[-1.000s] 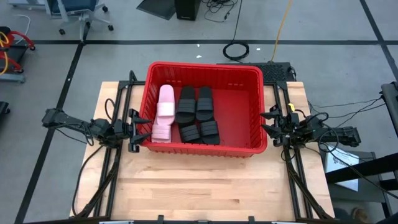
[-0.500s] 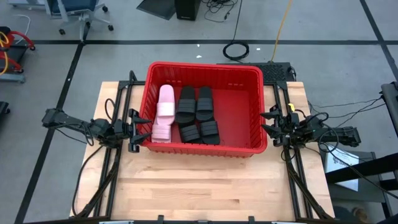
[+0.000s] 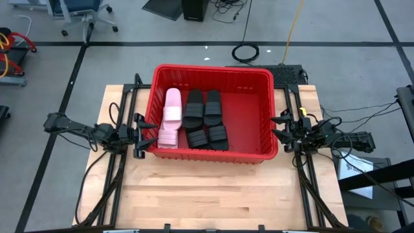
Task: Pick and place slides into bin
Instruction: Return to Home Position
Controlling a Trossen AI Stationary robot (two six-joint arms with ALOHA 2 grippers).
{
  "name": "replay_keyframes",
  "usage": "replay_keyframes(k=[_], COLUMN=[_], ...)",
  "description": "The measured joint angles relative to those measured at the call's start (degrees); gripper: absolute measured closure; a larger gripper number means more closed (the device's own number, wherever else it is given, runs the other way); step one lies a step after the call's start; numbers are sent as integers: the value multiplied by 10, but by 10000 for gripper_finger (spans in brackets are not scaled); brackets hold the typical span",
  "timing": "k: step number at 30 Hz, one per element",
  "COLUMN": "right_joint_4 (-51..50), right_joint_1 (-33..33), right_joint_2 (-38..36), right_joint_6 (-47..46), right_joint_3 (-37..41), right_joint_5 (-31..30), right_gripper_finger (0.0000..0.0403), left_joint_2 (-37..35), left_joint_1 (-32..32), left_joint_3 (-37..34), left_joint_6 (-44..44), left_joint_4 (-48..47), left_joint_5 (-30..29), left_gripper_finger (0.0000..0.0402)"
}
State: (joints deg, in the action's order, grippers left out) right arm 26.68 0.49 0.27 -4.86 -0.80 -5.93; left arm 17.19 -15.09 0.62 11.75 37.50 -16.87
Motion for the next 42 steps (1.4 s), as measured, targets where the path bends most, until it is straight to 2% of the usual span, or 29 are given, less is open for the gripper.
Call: replay_keyframes(k=[42], right_joint_4=[0], right_joint_1=[0], right_joint_2=[0], right_joint_6=[0], right_joint_3=[0], right_joint_5=[0], right_gripper_finger=[175], left_joint_2=[0], left_joint_1=[0], left_joint_3=[0], left_joint_6=[0], left_joint_4=[0], left_joint_5=[0], left_gripper_finger=[153])
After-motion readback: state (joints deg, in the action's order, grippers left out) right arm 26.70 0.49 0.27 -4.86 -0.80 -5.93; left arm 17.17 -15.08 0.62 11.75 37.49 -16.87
